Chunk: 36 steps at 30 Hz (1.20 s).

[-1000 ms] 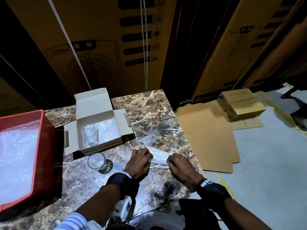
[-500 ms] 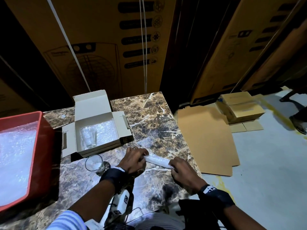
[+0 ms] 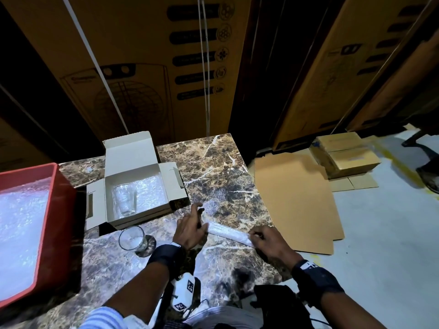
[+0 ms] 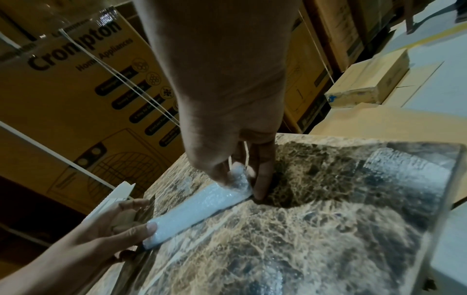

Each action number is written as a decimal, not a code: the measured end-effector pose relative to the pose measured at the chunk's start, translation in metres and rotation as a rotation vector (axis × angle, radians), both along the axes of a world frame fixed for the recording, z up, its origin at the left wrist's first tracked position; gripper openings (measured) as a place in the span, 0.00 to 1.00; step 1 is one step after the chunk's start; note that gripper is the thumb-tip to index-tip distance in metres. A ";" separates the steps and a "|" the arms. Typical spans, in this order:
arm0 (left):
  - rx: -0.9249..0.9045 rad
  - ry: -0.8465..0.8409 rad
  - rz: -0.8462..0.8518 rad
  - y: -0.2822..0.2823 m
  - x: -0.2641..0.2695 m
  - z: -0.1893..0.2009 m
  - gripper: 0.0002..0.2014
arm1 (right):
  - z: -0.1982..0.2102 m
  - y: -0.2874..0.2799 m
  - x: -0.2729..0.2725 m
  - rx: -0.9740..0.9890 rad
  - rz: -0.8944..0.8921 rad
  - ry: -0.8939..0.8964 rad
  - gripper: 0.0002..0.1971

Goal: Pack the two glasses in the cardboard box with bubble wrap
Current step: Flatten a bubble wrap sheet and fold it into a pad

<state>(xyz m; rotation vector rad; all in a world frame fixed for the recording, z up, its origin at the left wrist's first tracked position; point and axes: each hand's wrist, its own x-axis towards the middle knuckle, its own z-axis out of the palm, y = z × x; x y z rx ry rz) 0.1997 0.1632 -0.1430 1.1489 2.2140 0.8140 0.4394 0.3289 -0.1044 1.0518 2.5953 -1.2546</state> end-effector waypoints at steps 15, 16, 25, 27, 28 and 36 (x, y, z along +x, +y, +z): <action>-0.114 0.501 -0.127 0.009 0.009 0.006 0.11 | -0.009 0.004 -0.006 0.151 -0.102 -0.020 0.05; -0.124 0.562 -0.180 0.011 0.011 0.006 0.11 | -0.008 0.003 -0.006 0.203 -0.083 -0.028 0.06; 0.062 0.930 -0.714 0.006 0.022 0.002 0.08 | -0.008 -0.013 -0.009 0.551 0.328 -0.063 0.07; 0.060 0.907 -0.718 0.002 0.024 0.004 0.09 | -0.009 -0.014 -0.008 0.541 0.344 -0.066 0.09; 0.060 0.889 -0.707 0.000 0.026 0.004 0.09 | -0.010 -0.014 -0.007 0.523 0.345 -0.066 0.10; 0.047 0.823 -0.604 -0.018 0.050 0.004 0.16 | -0.003 -0.004 0.008 0.385 0.425 -0.045 0.14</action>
